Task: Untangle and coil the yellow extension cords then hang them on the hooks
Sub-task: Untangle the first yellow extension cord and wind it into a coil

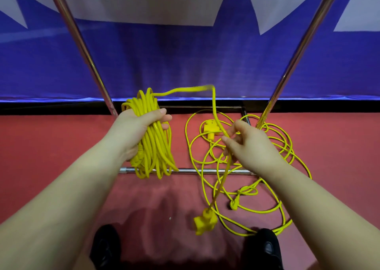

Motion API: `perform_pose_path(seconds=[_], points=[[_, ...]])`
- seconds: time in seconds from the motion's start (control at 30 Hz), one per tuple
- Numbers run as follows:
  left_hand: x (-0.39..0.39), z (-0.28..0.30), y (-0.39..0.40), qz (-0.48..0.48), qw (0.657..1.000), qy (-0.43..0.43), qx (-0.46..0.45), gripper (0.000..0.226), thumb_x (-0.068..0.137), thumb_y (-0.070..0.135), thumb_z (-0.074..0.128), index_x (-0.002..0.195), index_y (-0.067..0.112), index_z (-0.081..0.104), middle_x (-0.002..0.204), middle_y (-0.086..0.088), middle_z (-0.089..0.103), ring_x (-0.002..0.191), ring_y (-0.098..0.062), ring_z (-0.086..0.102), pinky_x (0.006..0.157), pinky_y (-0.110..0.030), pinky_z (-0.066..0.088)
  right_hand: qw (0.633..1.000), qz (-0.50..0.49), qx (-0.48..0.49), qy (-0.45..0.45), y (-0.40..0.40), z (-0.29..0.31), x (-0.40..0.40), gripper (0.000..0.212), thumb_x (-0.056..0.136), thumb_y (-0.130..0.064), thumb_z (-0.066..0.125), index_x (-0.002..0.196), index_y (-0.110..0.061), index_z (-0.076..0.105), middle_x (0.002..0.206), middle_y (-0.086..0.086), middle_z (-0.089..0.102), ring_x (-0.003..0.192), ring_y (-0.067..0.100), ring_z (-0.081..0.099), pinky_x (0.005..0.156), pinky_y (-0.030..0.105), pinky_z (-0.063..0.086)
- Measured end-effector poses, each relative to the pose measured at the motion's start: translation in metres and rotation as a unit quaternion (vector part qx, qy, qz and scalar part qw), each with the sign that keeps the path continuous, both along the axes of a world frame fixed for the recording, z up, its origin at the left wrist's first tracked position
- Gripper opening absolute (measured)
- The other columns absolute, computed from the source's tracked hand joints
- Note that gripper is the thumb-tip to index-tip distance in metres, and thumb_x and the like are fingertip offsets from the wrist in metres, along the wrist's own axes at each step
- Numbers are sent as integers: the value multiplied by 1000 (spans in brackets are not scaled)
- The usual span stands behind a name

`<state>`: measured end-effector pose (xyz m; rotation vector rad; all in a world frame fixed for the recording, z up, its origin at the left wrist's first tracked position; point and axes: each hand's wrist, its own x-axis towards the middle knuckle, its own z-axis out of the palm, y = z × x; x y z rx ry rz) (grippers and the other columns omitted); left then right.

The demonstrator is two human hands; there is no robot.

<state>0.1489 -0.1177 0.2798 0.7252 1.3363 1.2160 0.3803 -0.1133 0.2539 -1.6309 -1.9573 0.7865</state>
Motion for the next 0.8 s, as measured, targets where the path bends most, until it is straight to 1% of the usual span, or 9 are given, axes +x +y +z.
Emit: perform_pose_path(seconds=[0.1, 0.17, 0.23, 0.37, 0.47, 0.53, 0.6, 0.7, 0.8], points=[[-2, -2, -2, -20, 999, 25, 5, 9, 86, 13, 62, 93, 9, 64, 71, -1, 73, 61, -9, 69, 60, -30, 57, 991, 56, -69, -102, -5, -1, -3, 14, 91, -27, 55, 78, -22, 52, 60, -5, 64, 63, 17, 66, 65, 29, 52], [-2, -1, -5, -35, 999, 28, 9, 9, 86, 13, 61, 94, 9, 64, 72, -2, 74, 63, -11, 70, 59, -28, 58, 980, 122, -108, -116, -10, 0, -10, 16, 91, -25, 54, 75, -22, 53, 62, -3, 62, 62, 19, 65, 68, 32, 53], [-2, -2, -7, -60, 998, 31, 12, 12, 86, 11, 60, 96, 7, 64, 76, -3, 74, 69, -13, 71, 58, -26, 58, 975, 159, -130, -82, -14, 8, -18, 22, 91, -23, 55, 69, -23, 52, 56, -5, 58, 54, 16, 59, 65, 31, 51], [0, -2, -13, -116, 992, 45, 22, 12, 86, 8, 59, 96, 7, 64, 84, -7, 74, 78, -16, 72, 62, -23, 57, 950, 231, -204, 56, -20, 31, -25, 27, 90, -18, 59, 64, -22, 59, 45, -7, 51, 46, 10, 45, 56, 29, 40], [4, -2, -17, -150, 987, 56, 26, 13, 84, 9, 60, 97, 8, 63, 90, -9, 74, 84, -17, 71, 66, -24, 57, 928, 263, -232, 128, -24, 43, -26, 27, 85, -28, 65, 59, -23, 64, 46, -7, 48, 47, 14, 40, 50, 27, 30], [8, -1, -21, -172, 984, 31, 21, 17, 79, 11, 61, 96, 7, 63, 91, -11, 74, 84, -19, 71, 69, -27, 59, 932, 243, -217, 158, -23, 48, -27, 23, 79, -37, 69, 59, -26, 67, 49, -3, 46, 51, 19, 37, 49, 27, 26], [12, 1, -26, -200, 979, 6, 24, 22, 71, 15, 62, 92, 8, 64, 88, -11, 74, 80, -20, 71, 72, -31, 59, 948, 184, -172, 195, -17, 48, -27, 25, 80, -32, 68, 57, -23, 65, 49, -3, 43, 50, 12, 37, 49, 23, 29], [21, 3, -33, -242, 970, 5, 33, 24, 66, 15, 63, 89, 8, 64, 77, -7, 73, 70, -18, 70, 66, -32, 59, 966, 108, -106, 210, -10, 45, -26, 24, 82, -30, 67, 60, -20, 63, 47, -7, 39, 46, 8, 37, 50, 24, 35], [27, 4, -38, -252, 967, -2, 38, 12, 64, 10, 64, 76, 6, 61, 62, -4, 66, 55, -14, 64, 55, -28, 56, 975, 94, -72, 188, -9, 46, -26, 28, 80, -35, 67, 63, -13, 59, 43, -8, 39, 45, 10, 36, 49, 26, 35]])
